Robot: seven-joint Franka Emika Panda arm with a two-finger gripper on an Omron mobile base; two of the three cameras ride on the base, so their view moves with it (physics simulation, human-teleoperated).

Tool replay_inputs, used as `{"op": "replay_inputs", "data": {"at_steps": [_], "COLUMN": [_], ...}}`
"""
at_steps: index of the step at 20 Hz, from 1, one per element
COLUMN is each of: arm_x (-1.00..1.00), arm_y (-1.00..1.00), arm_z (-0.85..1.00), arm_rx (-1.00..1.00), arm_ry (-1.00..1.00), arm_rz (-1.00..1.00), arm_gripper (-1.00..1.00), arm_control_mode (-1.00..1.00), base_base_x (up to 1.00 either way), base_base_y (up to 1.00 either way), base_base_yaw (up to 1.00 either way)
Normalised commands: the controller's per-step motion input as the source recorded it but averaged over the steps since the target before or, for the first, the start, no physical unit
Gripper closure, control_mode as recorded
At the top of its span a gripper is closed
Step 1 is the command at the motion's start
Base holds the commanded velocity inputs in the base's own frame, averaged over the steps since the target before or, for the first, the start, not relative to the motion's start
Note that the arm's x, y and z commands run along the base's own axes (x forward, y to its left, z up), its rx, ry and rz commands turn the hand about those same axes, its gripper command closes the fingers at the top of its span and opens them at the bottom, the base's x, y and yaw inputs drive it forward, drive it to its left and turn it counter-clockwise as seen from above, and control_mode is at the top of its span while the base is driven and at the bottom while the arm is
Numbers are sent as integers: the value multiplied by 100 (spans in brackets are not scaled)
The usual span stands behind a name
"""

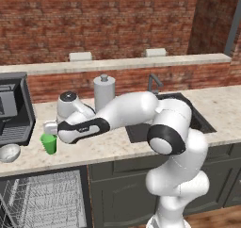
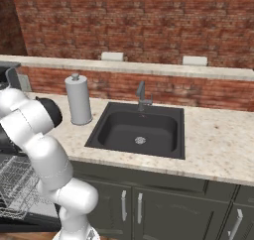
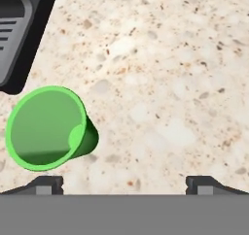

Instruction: Pick up the cup and bowl from the counter, place them in the dishwasher, and close the dishwasher door.

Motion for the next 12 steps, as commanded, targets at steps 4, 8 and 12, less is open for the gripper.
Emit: {"op": "replay_inputs", "data": {"at_steps": [4,8,12], "arm_x": [23,22,19], "arm_y": [14,21,24], "arm_z": [-17,-1,-1], "arm_rx": [0,0,0], "arm_ry": [2,1,0], "arm_rz": [0,0,0], "arm_gripper": [-100,-100,-100], "arm_control_mode": [-100,-100,-100], "base_base_x": [0,0,0], "base_base_y": [0,0,0], "base_base_yaw": [0,0,0]}}
